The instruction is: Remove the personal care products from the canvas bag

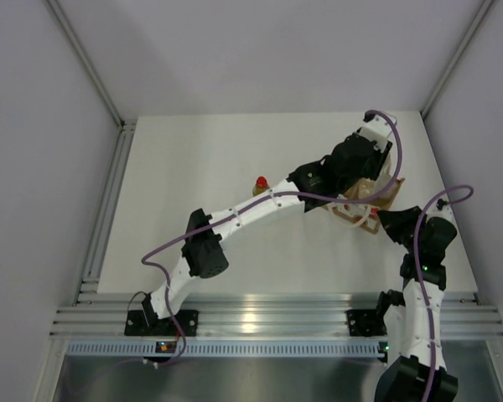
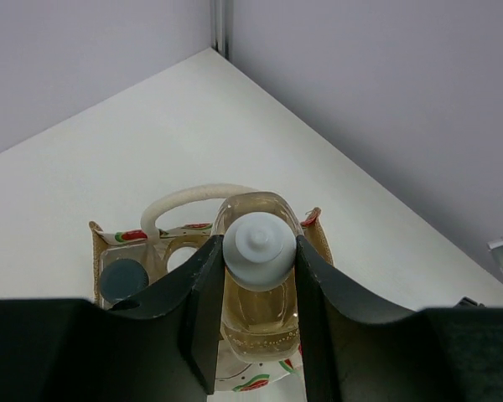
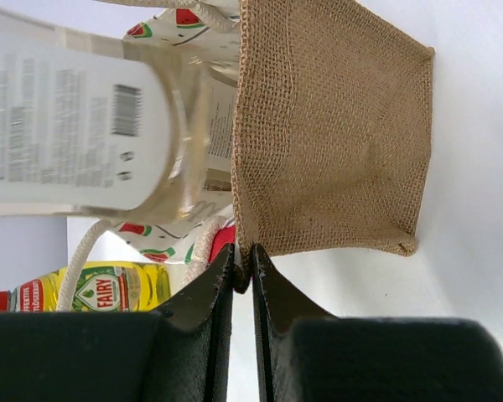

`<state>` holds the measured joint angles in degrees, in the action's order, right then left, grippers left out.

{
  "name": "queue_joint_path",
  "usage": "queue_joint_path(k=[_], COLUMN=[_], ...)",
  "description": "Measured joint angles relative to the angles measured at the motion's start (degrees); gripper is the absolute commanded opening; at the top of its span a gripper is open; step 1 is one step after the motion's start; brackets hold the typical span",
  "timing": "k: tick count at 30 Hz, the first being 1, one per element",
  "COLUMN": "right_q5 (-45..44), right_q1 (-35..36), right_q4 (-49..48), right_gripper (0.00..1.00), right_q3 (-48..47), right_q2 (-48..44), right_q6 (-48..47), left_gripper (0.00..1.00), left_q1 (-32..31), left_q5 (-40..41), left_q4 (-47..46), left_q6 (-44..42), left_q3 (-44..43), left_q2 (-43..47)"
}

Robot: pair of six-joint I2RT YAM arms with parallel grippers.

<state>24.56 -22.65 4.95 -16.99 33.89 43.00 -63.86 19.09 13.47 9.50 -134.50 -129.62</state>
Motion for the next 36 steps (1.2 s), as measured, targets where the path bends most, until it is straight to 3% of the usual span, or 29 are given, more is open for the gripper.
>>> queue_joint_path(k=[14,26,31,36], right_q5=[-0.46,-0.59,-0.68,-0.9], right_q1=[0.02,0.02,0.02,0.02], right_q4=[0.0,0.02,0.02,0.17], right_gripper=[0.1,0.1,0.1,0.1], right_q3=[0.0,0.0,0.0,0.0], right_q2=[0.0,-0.13,-0.17,-0.39], right_q6=[-0.04,-0.04,-0.02,-0.04], left_gripper=[0.0,0.0,0.0,0.0], left_q1=[-0.35,0.42,4.46,13.38], left_q5=[2.21,10.05,11.3,10.73], left_q4=[0.74,0.63,0.55,0.63], left_q6=[-2.21,-6.71,-5.81,-2.01], left_q3=[6.32,16.06,22.75,29.81], left_q2=[11.32,22.8,27.58,30.82])
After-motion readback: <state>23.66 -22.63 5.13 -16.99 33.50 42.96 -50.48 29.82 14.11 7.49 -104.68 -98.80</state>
